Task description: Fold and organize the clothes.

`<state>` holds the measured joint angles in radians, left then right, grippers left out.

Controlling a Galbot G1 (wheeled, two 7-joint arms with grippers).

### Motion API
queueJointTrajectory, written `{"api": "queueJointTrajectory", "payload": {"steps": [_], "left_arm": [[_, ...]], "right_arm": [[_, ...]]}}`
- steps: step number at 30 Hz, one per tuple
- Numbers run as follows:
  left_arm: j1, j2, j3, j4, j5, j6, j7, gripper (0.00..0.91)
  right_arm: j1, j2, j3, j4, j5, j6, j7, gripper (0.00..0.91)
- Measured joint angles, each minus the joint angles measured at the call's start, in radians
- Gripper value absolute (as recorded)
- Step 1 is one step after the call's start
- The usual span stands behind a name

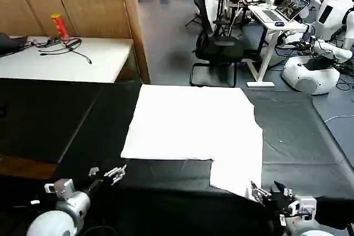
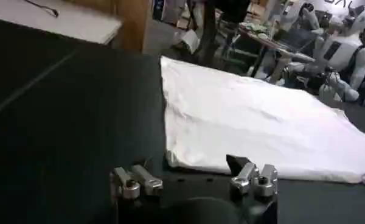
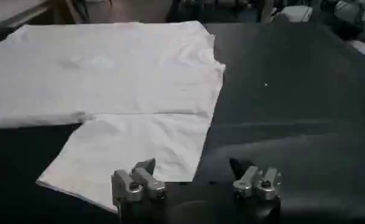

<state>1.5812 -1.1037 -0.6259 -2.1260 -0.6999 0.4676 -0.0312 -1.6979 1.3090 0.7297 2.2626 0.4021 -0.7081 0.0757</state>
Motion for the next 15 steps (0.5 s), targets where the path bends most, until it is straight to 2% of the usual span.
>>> {"api": "queueJointTrajectory", "payload": {"steps": [3,10,12,13,14,15], "left_arm": [[-0.015,-0.008,0.015,0.013,0.026,0.018,0.000,0.878],[-0.066,-0.021,0.042,0.070,0.044,0.002,-0.001,0.858],[-0.082,-0.021,0.048,0.092,0.050,-0.002,0.004,0.663],[-0.091,-0.021,0.052,0.103,0.051,-0.002,0.004,0.536],[-0.100,-0.022,0.056,0.112,0.051,-0.003,0.003,0.468],[-0.108,-0.022,0.061,0.123,0.051,-0.003,0.002,0.322]], "right_arm": [[0.007,0.005,-0.005,-0.012,-0.007,0.001,0.000,0.878],[0.024,0.020,-0.025,-0.030,-0.030,0.002,0.003,0.878],[0.029,0.026,-0.030,-0.039,-0.034,0.003,0.008,0.770],[0.031,0.028,-0.031,-0.042,-0.034,0.004,0.009,0.751],[0.032,0.030,-0.032,-0.047,-0.035,0.005,0.011,0.731],[0.033,0.032,-0.035,-0.051,-0.036,0.005,0.012,0.692]]}}
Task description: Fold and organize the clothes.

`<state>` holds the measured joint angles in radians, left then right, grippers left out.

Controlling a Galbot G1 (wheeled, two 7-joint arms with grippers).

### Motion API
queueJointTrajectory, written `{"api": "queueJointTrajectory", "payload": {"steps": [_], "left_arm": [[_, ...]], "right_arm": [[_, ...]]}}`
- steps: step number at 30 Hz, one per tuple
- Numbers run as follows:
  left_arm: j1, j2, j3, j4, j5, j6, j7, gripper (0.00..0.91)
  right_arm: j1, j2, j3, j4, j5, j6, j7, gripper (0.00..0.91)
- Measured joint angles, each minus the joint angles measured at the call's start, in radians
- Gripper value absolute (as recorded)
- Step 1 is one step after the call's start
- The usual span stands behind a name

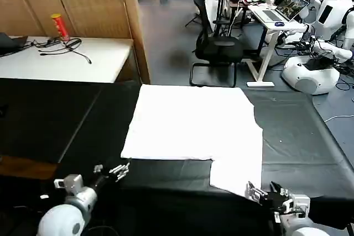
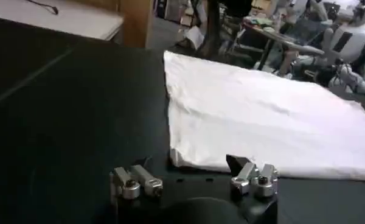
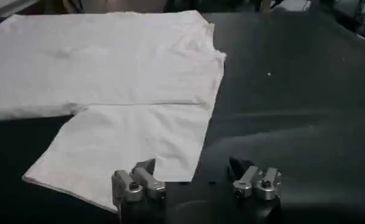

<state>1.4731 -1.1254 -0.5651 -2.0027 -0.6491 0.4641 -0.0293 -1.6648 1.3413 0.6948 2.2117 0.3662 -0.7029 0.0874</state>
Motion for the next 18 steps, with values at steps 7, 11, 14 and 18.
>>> {"api": "queueJointTrajectory", "payload": {"steps": [7,11,14,18], "left_arm": [[-0.037,-0.005,0.022,0.060,0.006,-0.008,-0.003,0.000],[-0.032,-0.004,0.026,0.063,0.006,-0.004,-0.003,0.000],[-0.018,-0.004,0.026,0.049,0.015,-0.001,-0.003,0.000],[0.007,0.005,0.021,0.016,0.033,0.009,-0.013,0.000]], "right_arm": [[-0.016,0.016,-0.011,0.006,-0.007,0.002,0.015,0.098],[-0.034,0.016,-0.003,0.030,-0.001,0.000,0.026,0.039],[-0.053,0.010,0.009,0.065,0.004,-0.019,0.033,0.010],[-0.082,0.007,0.015,0.130,0.004,-0.034,0.053,0.010]]}}
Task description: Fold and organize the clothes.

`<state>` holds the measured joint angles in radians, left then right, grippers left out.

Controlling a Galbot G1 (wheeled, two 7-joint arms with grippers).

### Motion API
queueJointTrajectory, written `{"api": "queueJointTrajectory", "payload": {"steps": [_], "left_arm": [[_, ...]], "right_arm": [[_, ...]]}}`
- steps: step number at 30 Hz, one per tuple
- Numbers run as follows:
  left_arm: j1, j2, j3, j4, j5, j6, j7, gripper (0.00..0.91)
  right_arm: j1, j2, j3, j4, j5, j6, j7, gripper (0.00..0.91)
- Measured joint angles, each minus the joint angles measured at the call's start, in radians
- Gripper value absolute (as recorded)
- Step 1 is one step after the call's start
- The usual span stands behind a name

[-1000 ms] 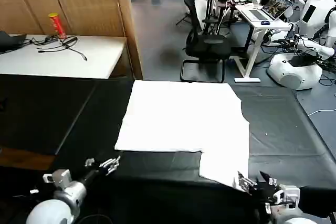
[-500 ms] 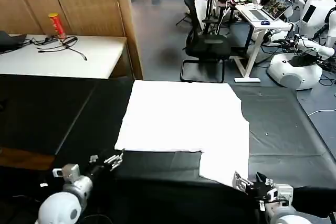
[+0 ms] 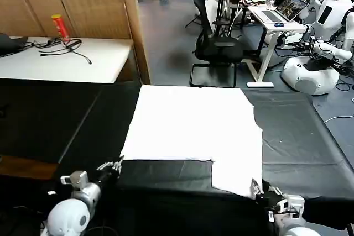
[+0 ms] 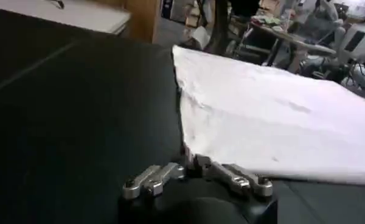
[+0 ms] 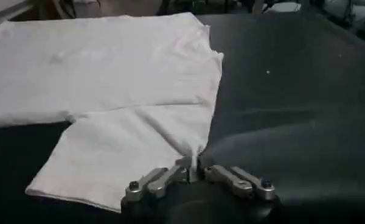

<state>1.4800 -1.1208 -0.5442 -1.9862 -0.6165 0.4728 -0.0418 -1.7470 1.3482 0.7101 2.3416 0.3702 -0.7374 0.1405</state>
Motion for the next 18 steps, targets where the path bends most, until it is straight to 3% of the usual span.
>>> {"api": "queueJointTrajectory", "payload": {"steps": [8,18], "left_arm": [[0.081,0.032,-0.049,-0.113,-0.007,0.031,-0.034,0.000],[0.257,0.048,-0.147,-0.279,0.006,0.041,-0.039,0.000]], "right_arm": [[-0.066,0.003,0.010,0.090,0.000,0.000,0.017,0.010],[-0.110,0.017,0.013,0.113,0.016,0.000,0.009,0.010]]}}
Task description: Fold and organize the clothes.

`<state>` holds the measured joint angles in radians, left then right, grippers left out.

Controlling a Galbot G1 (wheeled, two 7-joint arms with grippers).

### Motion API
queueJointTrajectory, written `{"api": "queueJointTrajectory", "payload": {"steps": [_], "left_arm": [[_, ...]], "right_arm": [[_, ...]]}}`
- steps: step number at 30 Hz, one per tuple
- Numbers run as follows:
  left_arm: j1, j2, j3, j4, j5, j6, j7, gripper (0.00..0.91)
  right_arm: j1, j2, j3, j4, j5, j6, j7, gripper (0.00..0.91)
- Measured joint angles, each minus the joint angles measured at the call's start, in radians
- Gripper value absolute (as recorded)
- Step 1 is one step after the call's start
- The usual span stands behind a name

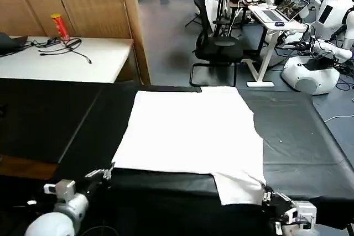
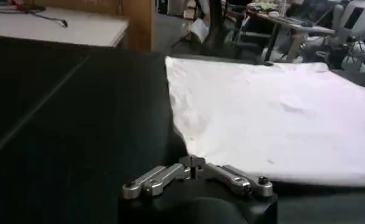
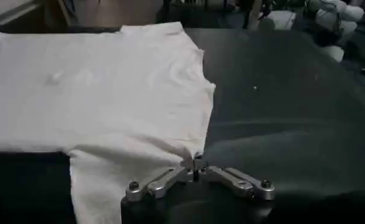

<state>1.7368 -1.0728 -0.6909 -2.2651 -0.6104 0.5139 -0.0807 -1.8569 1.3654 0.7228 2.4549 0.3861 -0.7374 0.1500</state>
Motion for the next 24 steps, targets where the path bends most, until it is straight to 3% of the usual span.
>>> {"api": "queueJointTrajectory", "payload": {"steps": [5,10,15,24], "left_arm": [[0.057,-0.017,-0.028,-0.026,0.015,-0.015,-0.004,0.000],[0.048,-0.033,-0.021,-0.022,0.001,-0.067,-0.004,0.000],[-0.037,-0.066,0.010,0.026,0.011,-0.120,0.015,0.000],[-0.230,-0.126,0.066,0.160,0.052,-0.155,0.021,0.000]], "right_arm": [[0.032,-0.019,0.011,-0.017,0.021,0.004,-0.057,0.010],[0.134,-0.054,0.010,-0.112,0.048,0.144,-0.086,0.010],[0.258,-0.087,-0.011,-0.209,0.062,0.219,-0.101,0.010],[0.503,-0.124,-0.092,-0.387,0.040,0.246,-0.079,0.010]]}}
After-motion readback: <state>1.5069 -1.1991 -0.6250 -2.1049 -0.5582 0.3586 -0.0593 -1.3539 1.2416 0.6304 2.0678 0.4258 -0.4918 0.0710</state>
